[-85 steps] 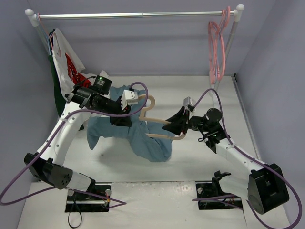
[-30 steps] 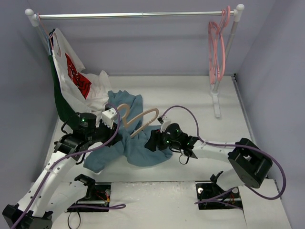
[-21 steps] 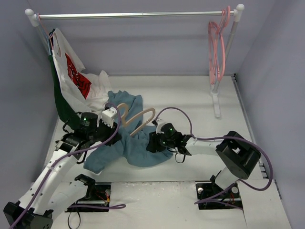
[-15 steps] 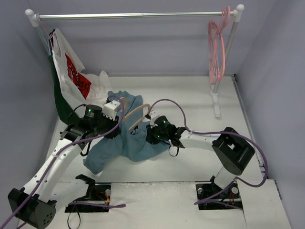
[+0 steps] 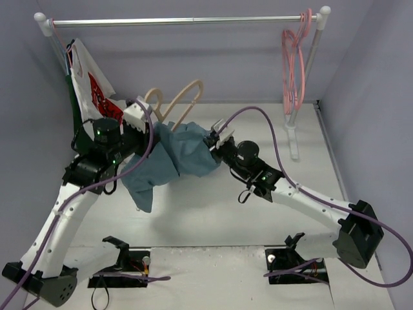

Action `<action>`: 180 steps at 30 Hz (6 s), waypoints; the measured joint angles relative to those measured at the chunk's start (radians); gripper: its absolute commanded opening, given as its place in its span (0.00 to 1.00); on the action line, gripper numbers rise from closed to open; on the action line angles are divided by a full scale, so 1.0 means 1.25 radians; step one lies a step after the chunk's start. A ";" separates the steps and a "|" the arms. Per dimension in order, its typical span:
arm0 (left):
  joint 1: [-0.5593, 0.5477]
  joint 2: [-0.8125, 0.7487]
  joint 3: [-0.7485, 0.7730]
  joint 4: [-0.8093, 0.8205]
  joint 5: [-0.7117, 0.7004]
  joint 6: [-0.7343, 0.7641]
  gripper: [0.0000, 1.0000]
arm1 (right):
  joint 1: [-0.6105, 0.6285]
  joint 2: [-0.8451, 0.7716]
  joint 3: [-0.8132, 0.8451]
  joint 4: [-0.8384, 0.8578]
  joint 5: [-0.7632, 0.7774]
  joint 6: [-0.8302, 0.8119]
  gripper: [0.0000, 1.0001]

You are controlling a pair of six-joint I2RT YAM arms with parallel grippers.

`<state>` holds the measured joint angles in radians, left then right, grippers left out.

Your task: Place the t-shirt on the hanger

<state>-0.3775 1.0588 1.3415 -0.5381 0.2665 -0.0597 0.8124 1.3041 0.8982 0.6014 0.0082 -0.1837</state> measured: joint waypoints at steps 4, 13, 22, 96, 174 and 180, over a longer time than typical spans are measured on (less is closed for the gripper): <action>0.000 -0.070 -0.157 0.058 0.045 -0.019 0.00 | 0.000 -0.036 -0.100 -0.023 0.002 0.029 0.42; -0.108 -0.094 -0.484 0.093 0.039 -0.139 0.00 | 0.000 -0.116 -0.200 -0.250 0.012 0.245 0.46; -0.180 -0.150 -0.479 0.075 -0.064 -0.171 0.00 | 0.021 -0.054 -0.121 -0.288 0.056 0.513 0.44; -0.180 -0.293 -0.495 0.083 0.173 -0.159 0.00 | -0.189 -0.011 -0.117 -0.231 0.073 0.422 0.00; -0.179 -0.128 -0.402 0.373 0.181 -0.081 0.00 | -0.074 0.063 0.478 -0.677 -0.113 0.082 0.51; -0.177 -0.119 -0.410 0.381 0.188 -0.077 0.00 | -0.103 0.035 0.504 -0.694 -0.182 0.044 0.52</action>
<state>-0.5987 0.9100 0.8291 -0.0620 0.5011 -0.1562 0.6838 1.3483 1.5280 -0.2665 -0.2192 -0.1284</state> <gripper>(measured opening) 0.126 0.542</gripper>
